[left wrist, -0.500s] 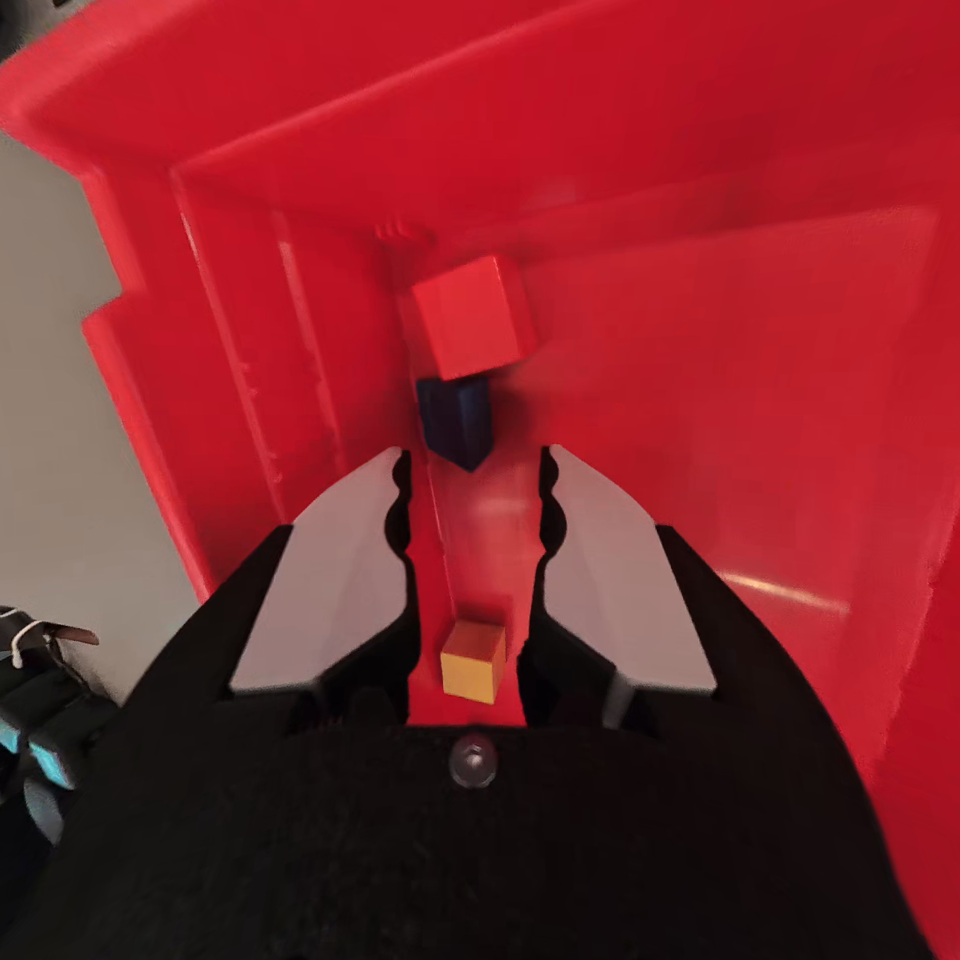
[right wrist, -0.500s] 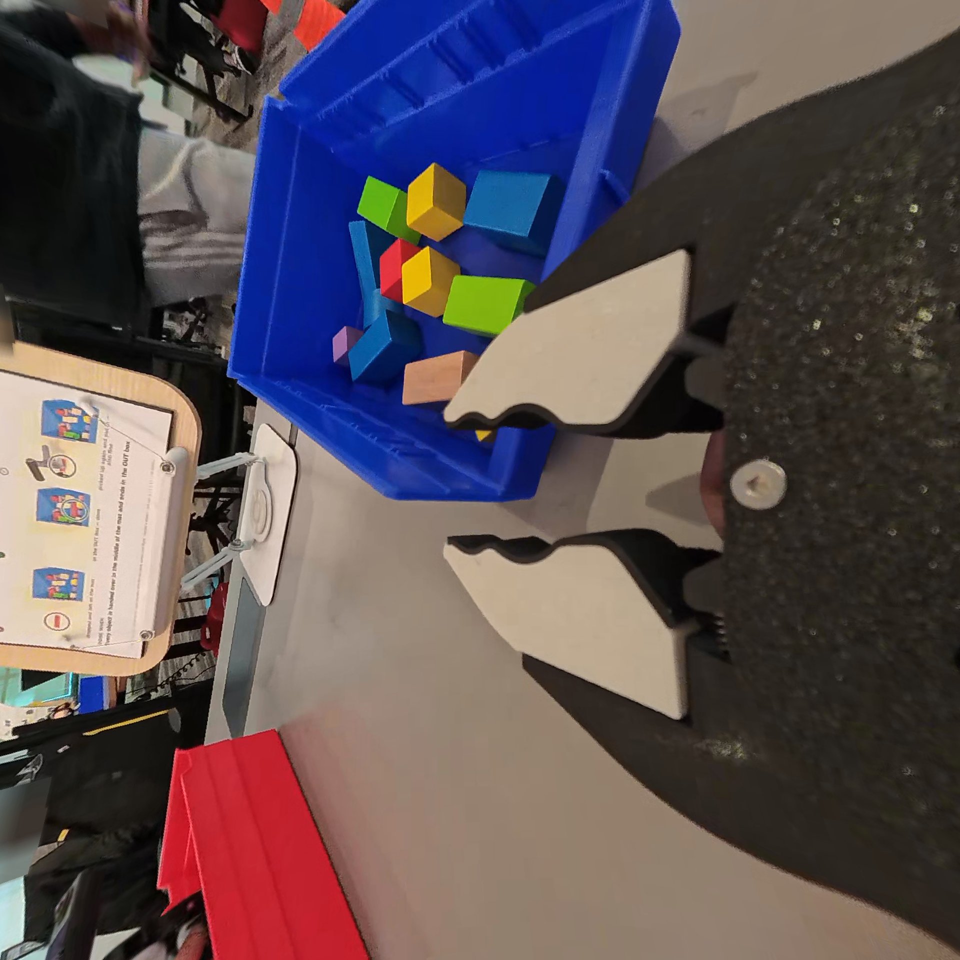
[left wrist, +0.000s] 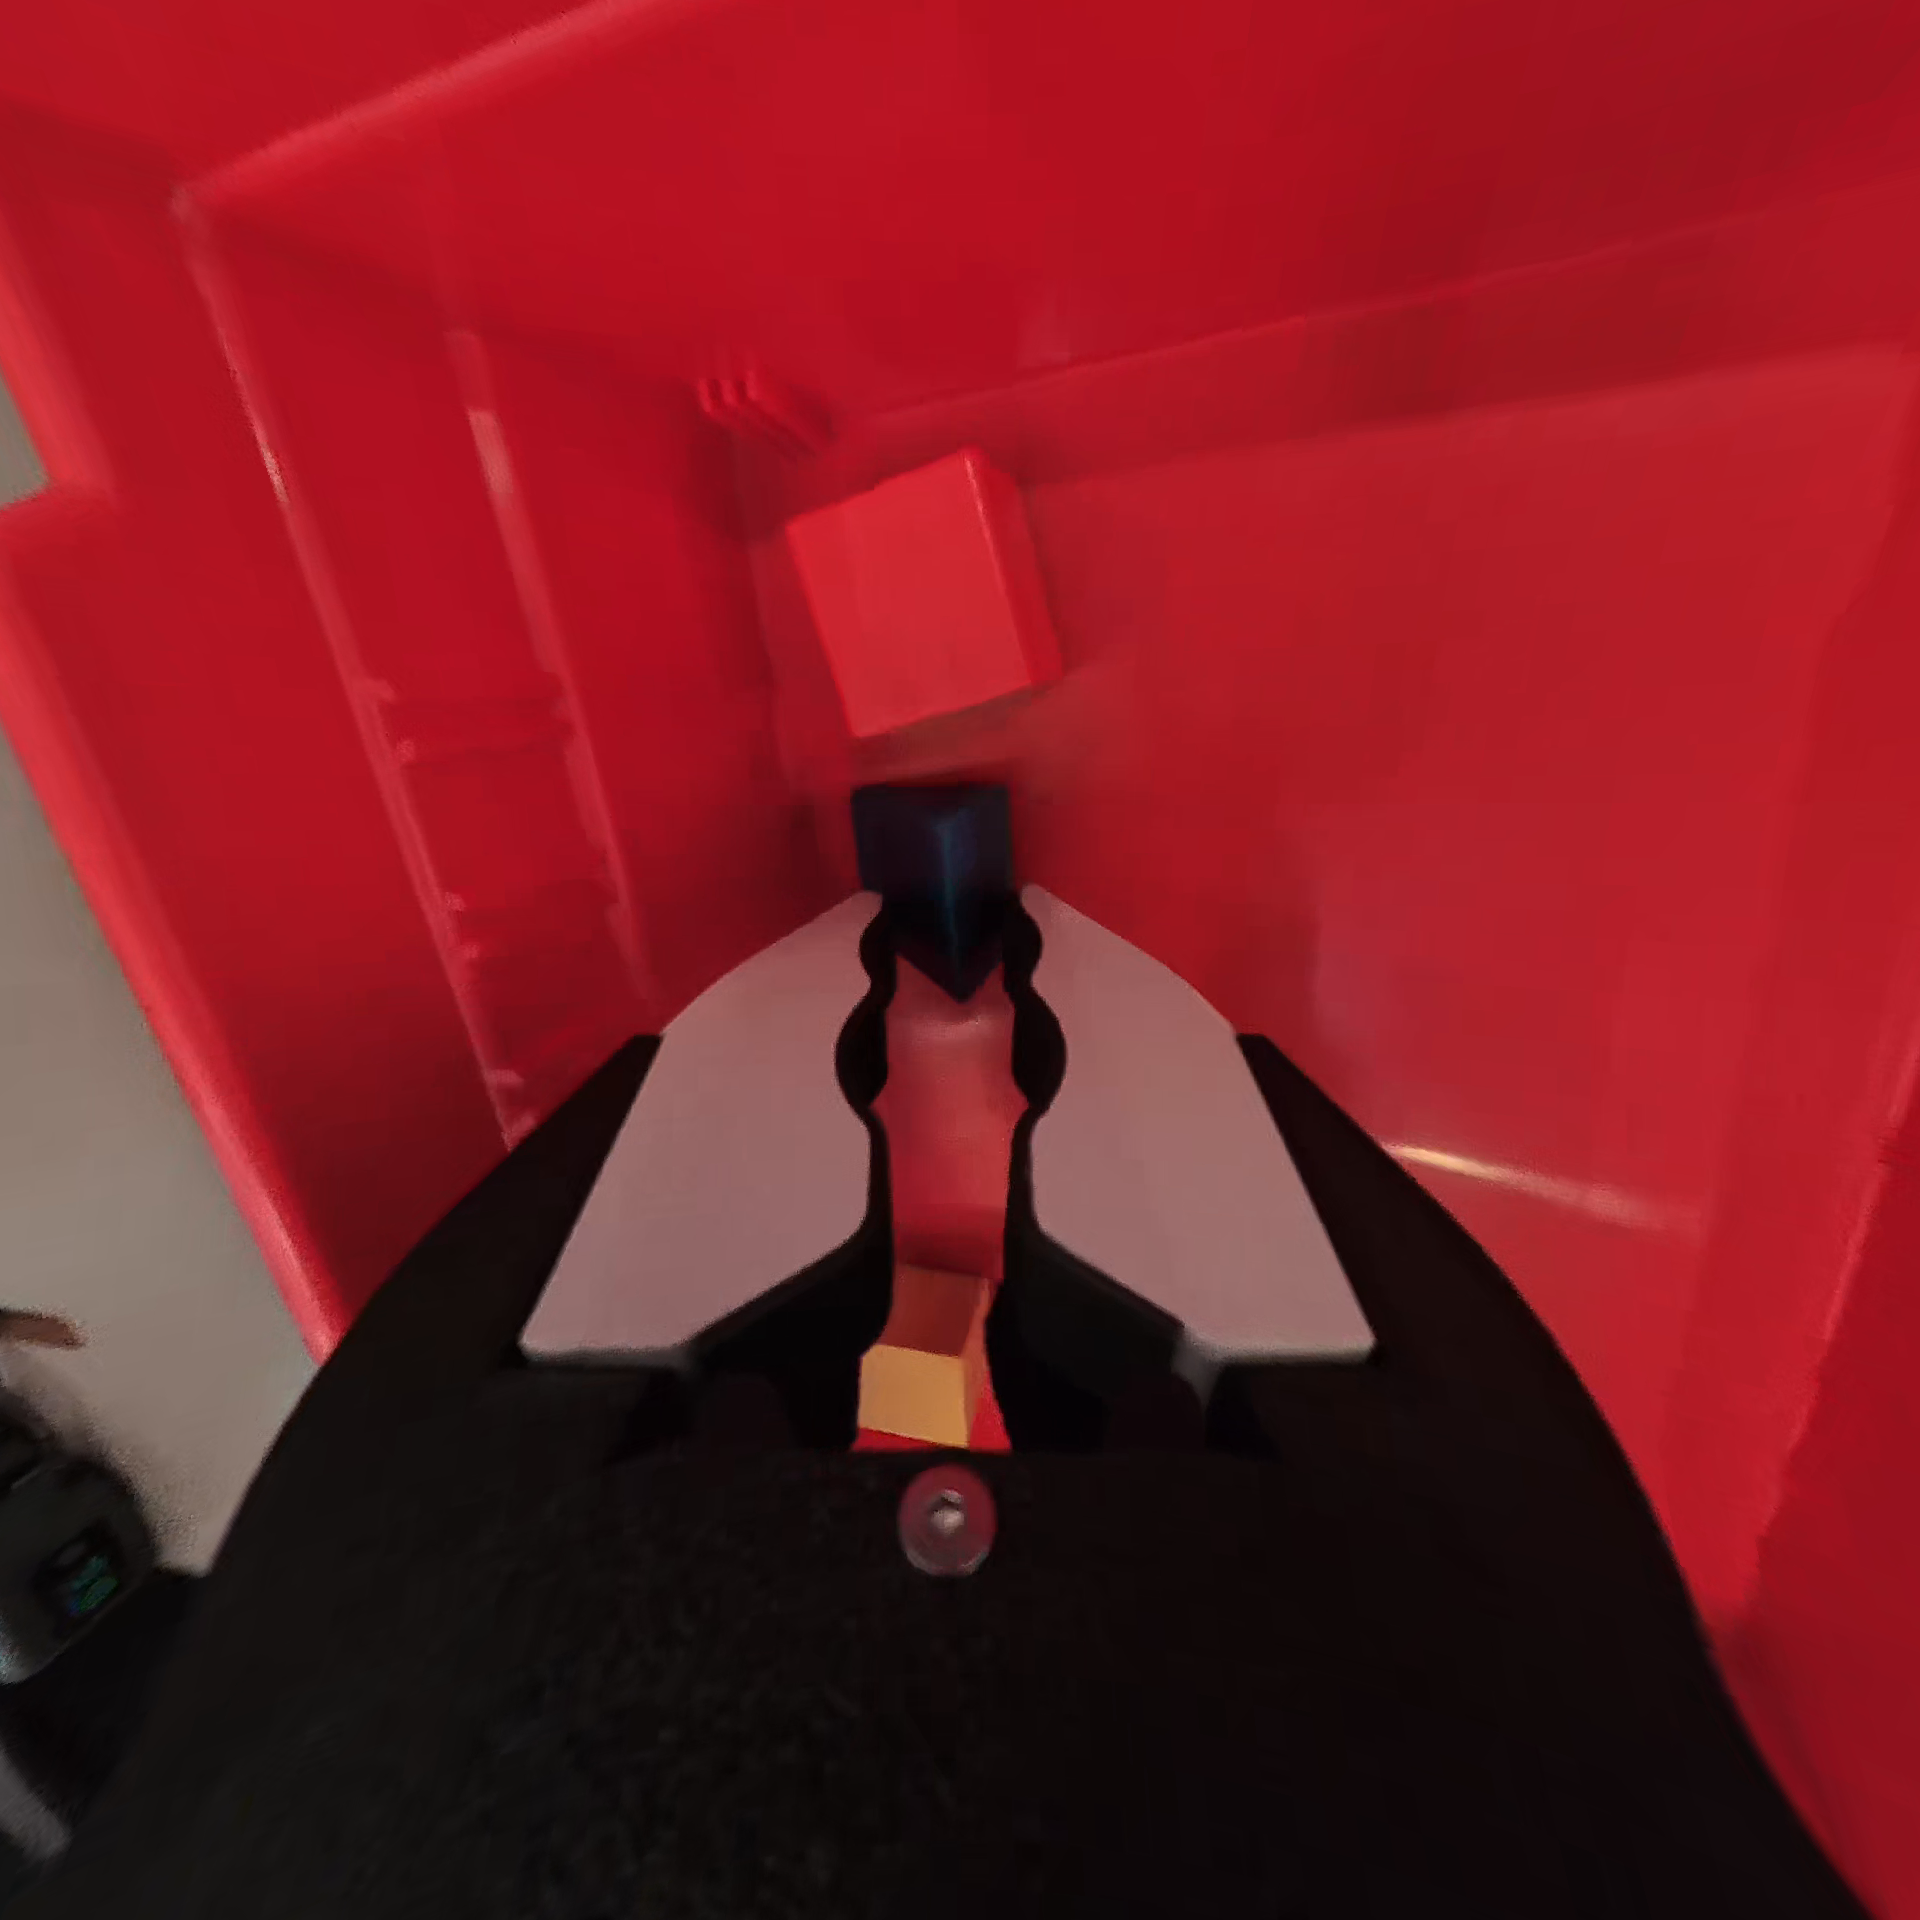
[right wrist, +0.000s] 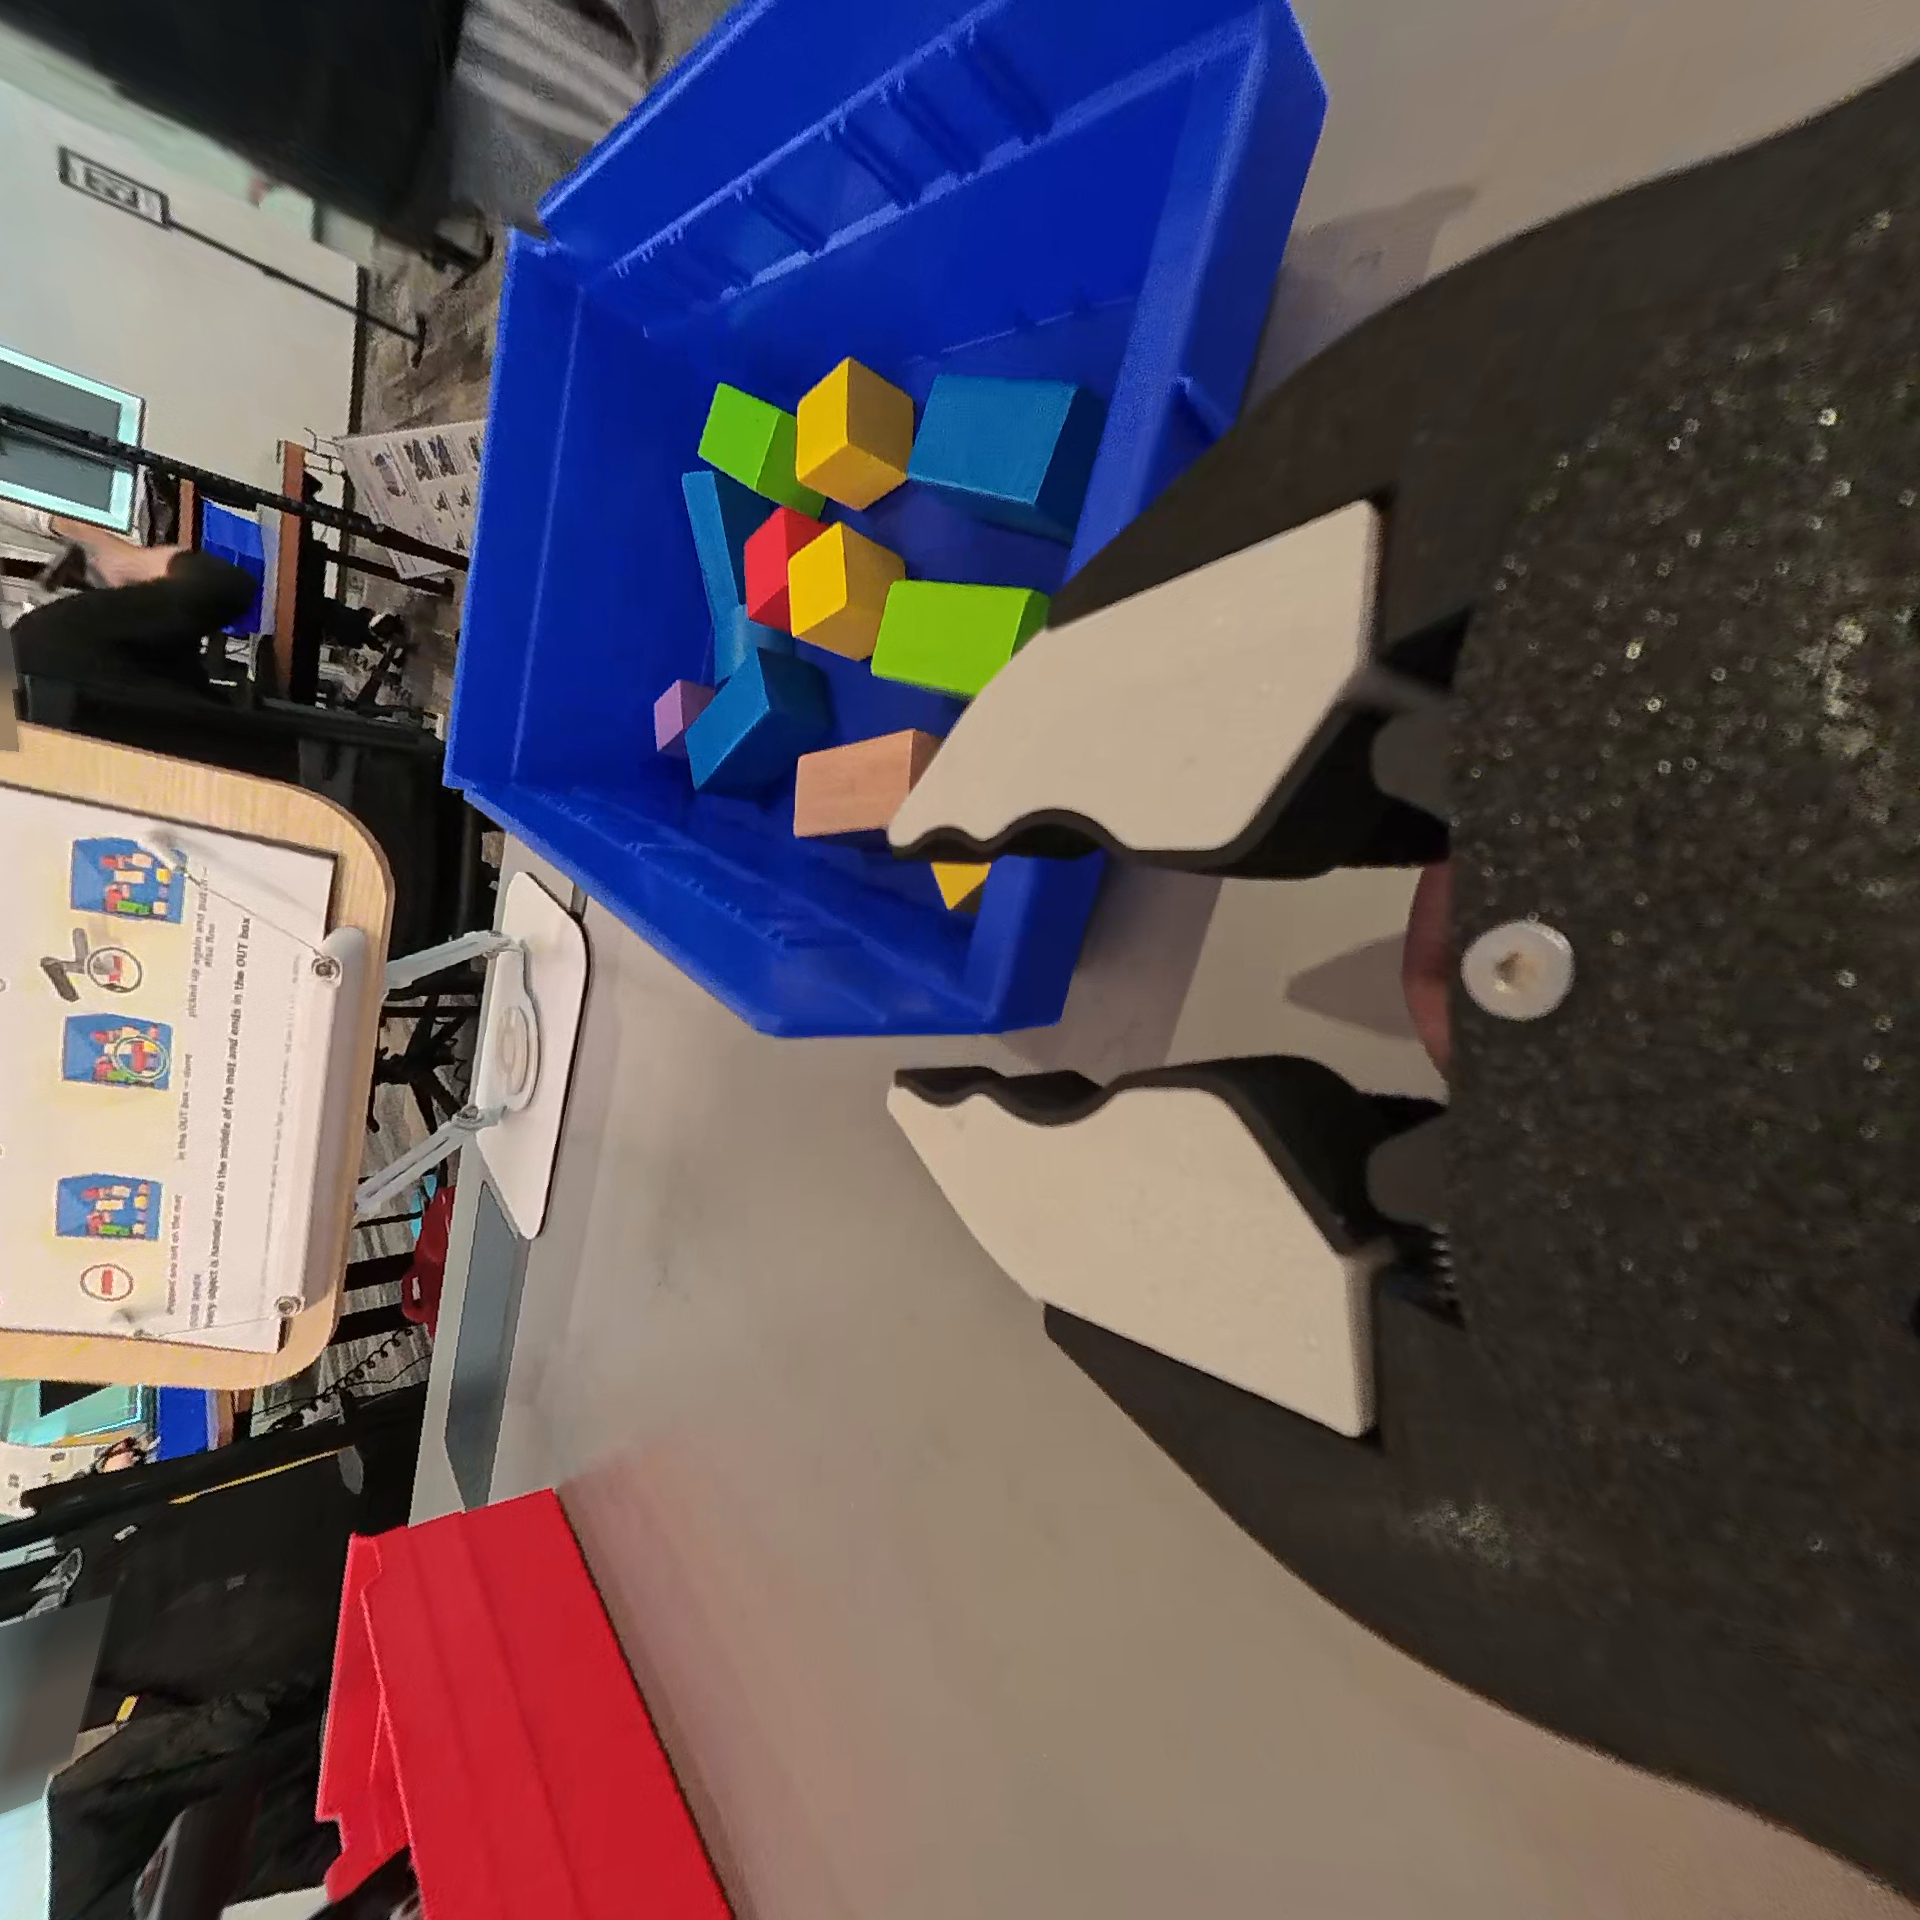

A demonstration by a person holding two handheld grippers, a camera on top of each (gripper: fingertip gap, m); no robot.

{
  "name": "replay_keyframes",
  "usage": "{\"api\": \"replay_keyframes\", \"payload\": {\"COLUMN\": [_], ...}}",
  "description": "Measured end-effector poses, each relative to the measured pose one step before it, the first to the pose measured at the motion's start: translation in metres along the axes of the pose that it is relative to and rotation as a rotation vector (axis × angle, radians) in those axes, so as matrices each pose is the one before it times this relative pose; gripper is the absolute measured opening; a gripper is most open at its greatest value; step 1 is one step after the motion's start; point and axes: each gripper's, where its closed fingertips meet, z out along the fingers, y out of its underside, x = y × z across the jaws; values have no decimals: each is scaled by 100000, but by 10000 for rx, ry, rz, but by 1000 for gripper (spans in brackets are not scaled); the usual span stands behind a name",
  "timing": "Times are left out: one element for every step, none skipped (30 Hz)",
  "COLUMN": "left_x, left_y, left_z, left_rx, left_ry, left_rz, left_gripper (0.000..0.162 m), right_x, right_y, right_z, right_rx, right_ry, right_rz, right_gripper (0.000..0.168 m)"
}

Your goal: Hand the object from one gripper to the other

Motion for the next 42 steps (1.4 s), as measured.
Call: {"api": "replay_keyframes", "payload": {"left_x": [296, 359, 599, 1034, 1495, 2068, 2724, 2889, 2831, 3107, 3212, 2666, 1952, 1538, 1287, 1058, 661, 221, -117, -458, -478, -274, -211, -174, -232, -293, -183, -20, -18, 34, 41, 30, 23, -36, -87, -161, -318, -606, -818, -823, -750, -652], "left_y": [126, 90, 75, -47, -230, -409, -579, -541, -417, -99, 317, 542, 676, 862, 1045, 1036, 990, 1007, 913, 743, 437, 293, 244, 128, 183, 258, 171, 179, 178, 42, 58, 72, 61, 51, 95, 181, 250, 354, 541, 763, 1008, 1153], "left_z": [-400, -597, -850, -1141, -1413, -1601, -1654, -1418, -946, -420, 118, 666, 1109, 1400, 1619, 1697, 1689, 1602, 1435, 1208, 967, 793, 688, 582, 518, 506, 465, 428, 377, 263, 219, 149, 1, -179, -351, -519, -662, -733, -705, -598, -471, -342], "left_rx": [218, 300, 371, 476, 581, 646, 710, 607, 473, 270, -3, -97, -109, -192, -281, -257, -242, -277, -287, -242, -82, -46, -62, -17, -98, -155, -77, -75, -75, 0, -7, 8, 46, 90, 131, 146, 180, 221, 180, 101, -9, -82], "left_ry": [296, 342, 525, 835, 1131, 1445, 1720, 1655, 1489, 1599, 1672, 1335, 942, 791, 792, 816, 728, 549, 353, 91, 21, 115, 128, 82, -23, -93, -38, 79, 93, 141, 144, 99, 36, -47, -150, -231, -342, -513, -621, -580, -526, -462], "left_rz": [-92, -110, -178, -235, -278, -308, -252, -322, -365, -282, -248, -217, -155, -132, -196, -325, -386, -341, -232, -127, -92, -103, -130, -89, -1, 44, 3, -68, -96, -108, -89, 25, 109, 161, 248, 377, 455, 490, 499, 458, 396, 369], "left_gripper": [19, 19, 19, 19, 19, 19, 19, 19, 19, 19, 19, 19, 19, 18, 18, 19, 19, 19, 19, 19, 19, 19, 19, 19, 19, 19, 19, 19, 19, 19, 19, 19, 19, 24, 35, 44, 45, 45, 45, 45, 45, 45], "right_x": [-219, -302, -435, -582, -707, -836, -1009, -1149, -1188, -1139, -989, -940, -868, -723, -534, -414, -314, -324, -281, -113, -17, -30, -9, 51, 139, 222, 136, -102, -64, 46, 8, -20, 7, 18, 95, 287, 468, 752, 1321, 1981, 2436, 2495], "right_y": [-155, -248, -388, -472, -519, -550, -544, -514, -620, -748, -961, -1113, -1234, -1363, -1366, -1305, -1204, -1029, -821, -596, -362, -125, 112, 373, 467, 304, 190, 238, 111, -32, -36, -15, -78, -163, -222, -209, -101, 74, 352, 593, 805, 1154], "right_z": [26, 53, 107, 214, 373, 548, 743, 905, 1029, 1122, 1165, 1225, 1241, 1204, 1169, 1087, 967, 841, 662, 485, 366, 297, 231, 181, 63, -58, -128, -160, -241, -283, -260, -255, -313, -417, -598, -801, -993, -1203, -1417, -1632, -1685, -1523], "right_rx": [47, 86, 126, 129, 104, 41, -35, -109, -103, -82, 17, 69, 111, 205, 212, 202, 228, 210, 178, 139, 94, 29, -61, -172, -203, -72, 11, -29, 35, 120, 91, 44, 69, 96, 99, 82, 3, -106, -298, -432, -516, -702], "right_ry": [-53, -89, -150, -228, -283, -363, -472, -562, -587, -569, -492, -500, -511, -463, -401, -355, -319, -333, -299, -176, -113, -118, -99, -42, 44, 138, 73, -113, -71, 52, 55, 41, 40, 18, 53, 162, 223, 318, 546, 824, 880, 646], "right_rz": [-11, -14, -27, -46, -72, -119, -189, -240, -320, -402, -426, -374, -303, -231, -150, -99, -69, -49, -59, -116, -96, -12, 28, -5, -73, -106, -35, 54, 63, 32, -21, -5, 29, 84, 112, 96, 108, 138, 79, -27, -14, 192], "right_gripper": [37, 37, 37, 37, 37, 37, 37, 38, 38, 38, 38, 38, 39, 39, 39, 39, 40, 41, 42, 42, 42, 42, 42, 43, 44, 44, 43, 35, 33, 33, 33, 33, 33, 33, 33, 33, 33, 33, 33, 33, 33, 33]}}
